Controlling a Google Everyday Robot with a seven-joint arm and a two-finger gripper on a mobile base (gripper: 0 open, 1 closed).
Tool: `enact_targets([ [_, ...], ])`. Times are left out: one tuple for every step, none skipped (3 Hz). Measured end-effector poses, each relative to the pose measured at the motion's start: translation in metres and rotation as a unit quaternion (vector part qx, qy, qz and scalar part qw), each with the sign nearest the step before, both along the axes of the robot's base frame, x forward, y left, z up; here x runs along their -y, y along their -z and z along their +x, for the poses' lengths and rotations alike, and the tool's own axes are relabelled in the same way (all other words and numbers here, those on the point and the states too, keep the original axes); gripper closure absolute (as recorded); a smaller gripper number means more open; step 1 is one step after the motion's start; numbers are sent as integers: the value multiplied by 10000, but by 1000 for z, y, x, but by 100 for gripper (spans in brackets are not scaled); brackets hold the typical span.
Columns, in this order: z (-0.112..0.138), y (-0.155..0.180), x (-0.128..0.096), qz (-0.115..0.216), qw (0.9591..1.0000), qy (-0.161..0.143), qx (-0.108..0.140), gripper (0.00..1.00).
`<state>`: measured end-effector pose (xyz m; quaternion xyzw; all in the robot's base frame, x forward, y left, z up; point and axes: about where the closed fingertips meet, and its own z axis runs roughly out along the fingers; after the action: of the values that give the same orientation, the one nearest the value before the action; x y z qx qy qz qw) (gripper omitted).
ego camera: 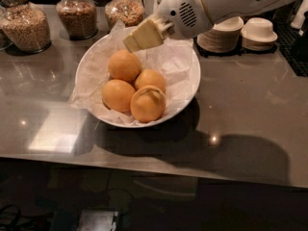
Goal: Pick orange from white bowl
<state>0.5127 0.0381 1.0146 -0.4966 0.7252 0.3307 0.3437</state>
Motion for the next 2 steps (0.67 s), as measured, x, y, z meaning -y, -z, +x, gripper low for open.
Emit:
enact_targets([
  [-4, 13, -8, 32, 9981, -548, -271, 100],
  [-7, 15, -8, 2, 9977, -601, -312, 81],
])
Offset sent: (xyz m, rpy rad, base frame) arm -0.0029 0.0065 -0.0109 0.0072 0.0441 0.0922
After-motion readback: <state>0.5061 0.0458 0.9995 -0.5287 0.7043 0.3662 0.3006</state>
